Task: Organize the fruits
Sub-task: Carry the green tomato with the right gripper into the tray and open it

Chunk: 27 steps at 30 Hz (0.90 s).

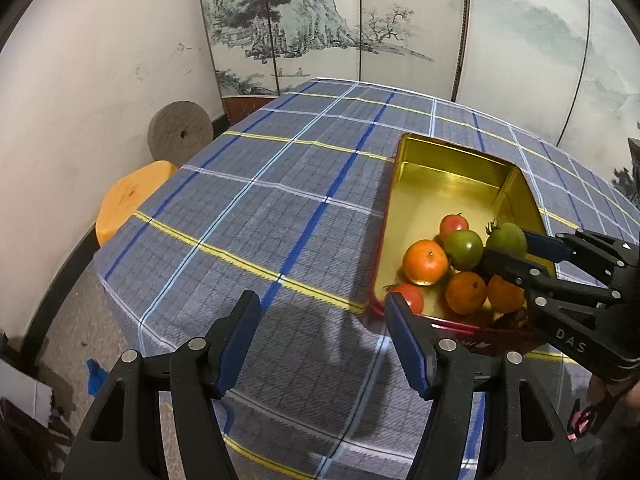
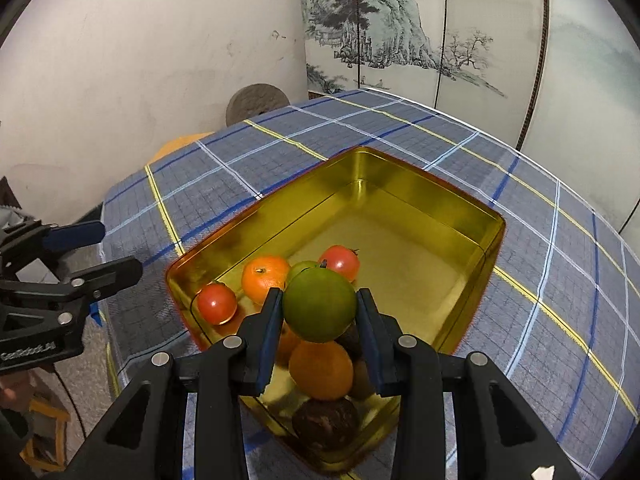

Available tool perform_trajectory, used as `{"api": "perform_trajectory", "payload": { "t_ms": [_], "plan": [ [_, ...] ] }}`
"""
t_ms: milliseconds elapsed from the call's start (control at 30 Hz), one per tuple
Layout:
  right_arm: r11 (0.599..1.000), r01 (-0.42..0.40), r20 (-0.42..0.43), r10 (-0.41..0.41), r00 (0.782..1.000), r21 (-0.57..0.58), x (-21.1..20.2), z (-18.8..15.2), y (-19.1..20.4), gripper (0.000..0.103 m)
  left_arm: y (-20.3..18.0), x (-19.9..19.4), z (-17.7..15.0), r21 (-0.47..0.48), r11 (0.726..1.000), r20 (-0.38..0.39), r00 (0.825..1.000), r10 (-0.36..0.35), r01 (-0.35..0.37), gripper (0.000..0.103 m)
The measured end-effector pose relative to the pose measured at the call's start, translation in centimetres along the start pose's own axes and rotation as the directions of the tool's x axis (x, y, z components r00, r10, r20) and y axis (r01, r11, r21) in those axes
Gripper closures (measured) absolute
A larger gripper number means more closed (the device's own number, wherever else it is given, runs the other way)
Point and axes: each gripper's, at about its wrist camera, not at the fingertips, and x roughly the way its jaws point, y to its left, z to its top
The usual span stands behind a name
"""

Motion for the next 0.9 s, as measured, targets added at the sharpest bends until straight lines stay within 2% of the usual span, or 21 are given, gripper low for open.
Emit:
{"api": "perform_trajectory", "payload": {
  "t_ms": [267, 767, 900],
  "plan": [
    [0.999, 0.029, -0.01, -0.029, 1.0, -0.016, 1.4, -0.1, 0.8, 0.069, 0.6, 0.3, -0.4, -0.001, 1.0, -0.012, 1.0, 0.006, -0.006, 0.037],
    [0.999, 0.034, -0.024, -0.035, 0.999, -0.024, 2.0, -0.8, 1.3, 0.067, -0.1, 0.1, -0.9, 0.008, 1.0, -0.02, 1.0, -0.004, 0.005, 0.037],
    [0.999, 0.031, -0.02, -0.032, 0.999, -0.02, 1.7, -0.9, 1.5, 0.06, -0.5, -0.1, -1.1, 0.012, 1.0, -0.017, 1.0, -0.007, 0.007, 0.037]
  ]
}}
